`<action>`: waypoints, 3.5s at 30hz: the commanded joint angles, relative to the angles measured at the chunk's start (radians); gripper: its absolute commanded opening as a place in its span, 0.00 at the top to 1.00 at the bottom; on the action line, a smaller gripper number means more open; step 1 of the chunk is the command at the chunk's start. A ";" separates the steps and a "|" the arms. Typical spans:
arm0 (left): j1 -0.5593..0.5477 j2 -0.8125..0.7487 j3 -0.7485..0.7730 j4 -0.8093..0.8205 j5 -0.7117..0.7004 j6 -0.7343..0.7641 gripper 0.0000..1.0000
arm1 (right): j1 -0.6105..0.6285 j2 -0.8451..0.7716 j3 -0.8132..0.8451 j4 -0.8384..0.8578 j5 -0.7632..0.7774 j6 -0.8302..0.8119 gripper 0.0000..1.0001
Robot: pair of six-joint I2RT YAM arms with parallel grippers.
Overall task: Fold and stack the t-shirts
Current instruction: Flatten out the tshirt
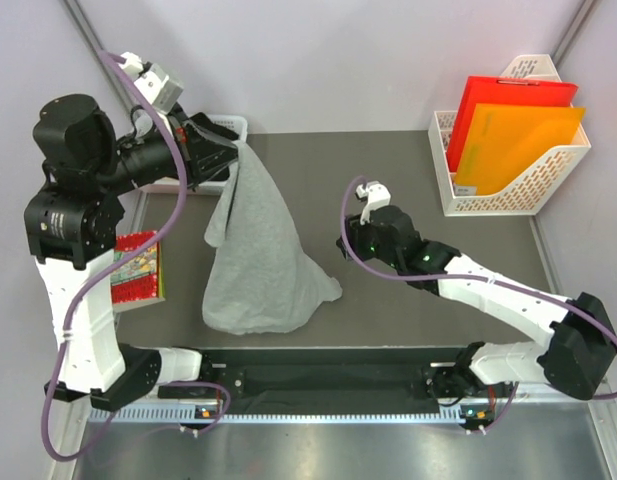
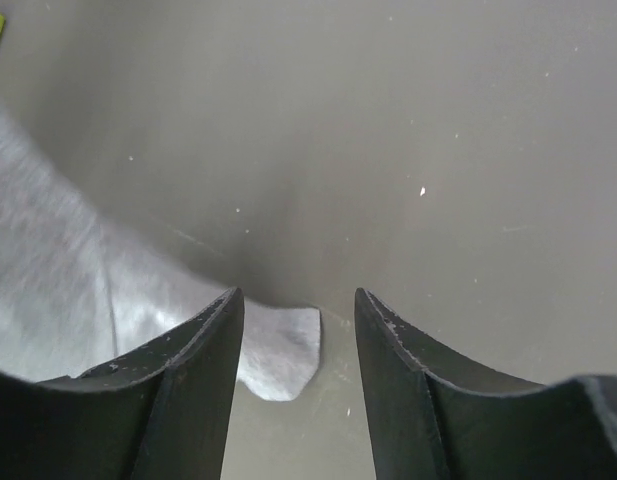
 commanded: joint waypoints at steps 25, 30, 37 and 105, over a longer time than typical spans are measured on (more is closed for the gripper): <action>0.208 -0.348 0.042 -0.101 -0.135 0.107 1.00 | 0.061 -0.120 -0.051 0.039 -0.095 -0.057 0.52; 0.430 -0.355 -0.002 -0.026 0.114 0.089 1.00 | 0.067 -0.140 -0.065 0.038 -0.072 -0.052 0.52; 0.815 -0.397 -0.501 0.803 0.490 -0.459 1.00 | 0.067 -0.238 -0.128 0.051 0.009 -0.026 0.52; -0.528 0.365 -0.195 0.662 -1.629 0.443 1.00 | 0.342 0.225 0.096 0.199 0.018 -0.115 0.36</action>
